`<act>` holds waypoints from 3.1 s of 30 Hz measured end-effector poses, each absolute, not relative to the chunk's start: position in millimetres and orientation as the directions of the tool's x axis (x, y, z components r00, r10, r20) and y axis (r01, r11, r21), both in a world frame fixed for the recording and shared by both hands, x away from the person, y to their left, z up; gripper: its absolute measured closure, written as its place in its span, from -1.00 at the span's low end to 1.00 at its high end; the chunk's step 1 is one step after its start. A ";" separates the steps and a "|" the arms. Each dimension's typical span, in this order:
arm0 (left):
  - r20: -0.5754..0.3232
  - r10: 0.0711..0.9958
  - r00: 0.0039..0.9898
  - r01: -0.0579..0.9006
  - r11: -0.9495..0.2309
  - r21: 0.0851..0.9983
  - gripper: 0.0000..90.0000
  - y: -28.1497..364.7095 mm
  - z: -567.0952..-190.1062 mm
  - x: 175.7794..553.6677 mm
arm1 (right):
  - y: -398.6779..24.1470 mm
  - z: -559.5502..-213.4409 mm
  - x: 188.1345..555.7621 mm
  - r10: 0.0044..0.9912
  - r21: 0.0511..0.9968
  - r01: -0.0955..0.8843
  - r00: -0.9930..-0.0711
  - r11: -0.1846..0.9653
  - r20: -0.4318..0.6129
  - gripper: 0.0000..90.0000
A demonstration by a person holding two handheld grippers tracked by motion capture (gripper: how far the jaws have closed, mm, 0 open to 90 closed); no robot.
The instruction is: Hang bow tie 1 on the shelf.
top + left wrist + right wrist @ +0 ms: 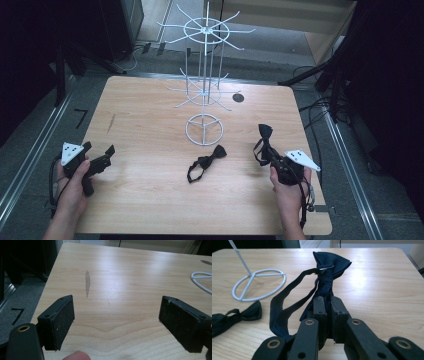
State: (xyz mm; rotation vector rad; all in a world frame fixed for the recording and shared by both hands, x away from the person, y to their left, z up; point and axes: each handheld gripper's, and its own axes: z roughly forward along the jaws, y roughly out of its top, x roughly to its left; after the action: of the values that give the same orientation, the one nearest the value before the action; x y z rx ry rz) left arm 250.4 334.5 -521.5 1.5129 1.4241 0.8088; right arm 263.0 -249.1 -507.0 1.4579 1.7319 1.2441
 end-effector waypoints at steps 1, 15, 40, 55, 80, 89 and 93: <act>-0.110 0.985 0.130 0.412 0.047 0.910 -0.70 334.5 -521.5 250.4 | -248.5 -505.6 262.5 0.954 0.898 0.440 -0.260 -0.020 0.149 0.91; -0.120 0.985 0.128 0.415 0.056 0.908 -0.69 334.8 -521.5 250.9 | -233.7 -490.9 260.8 0.941 0.919 0.394 -0.301 -0.022 0.151 0.91; -0.119 0.985 0.128 0.415 0.056 0.908 -0.69 334.7 -521.4 250.7 | -203.6 -466.4 263.0 0.928 0.954 0.300 -0.357 0.003 0.109 0.91; -0.117 0.985 0.130 0.414 0.054 0.909 -0.69 334.6 -521.5 250.8 | -189.9 -459.1 269.2 0.917 0.960 0.281 -0.384 0.005 0.108 0.91; -0.117 0.985 0.130 0.414 0.053 0.909 -0.69 334.6 -521.5 250.7 | -177.7 -440.8 287.4 0.908 0.971 0.238 -0.405 -0.004 0.103 0.91; -0.113 0.985 0.133 0.415 0.048 0.909 -0.69 334.2 -521.5 250.9 | -179.2 -434.8 286.3 0.906 0.977 0.213 -0.412 -0.013 0.102 0.91; -0.113 0.985 0.133 0.414 0.049 0.909 -0.69 334.0 -521.5 250.9 | -179.3 -432.2 287.5 0.905 0.978 0.209 -0.412 -0.015 0.102 0.91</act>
State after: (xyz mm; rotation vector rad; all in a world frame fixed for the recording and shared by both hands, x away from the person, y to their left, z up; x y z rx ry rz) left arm 250.9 334.0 -521.5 1.5124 1.4242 0.8012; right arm 287.5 -179.3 -432.2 1.1694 1.6581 1.4719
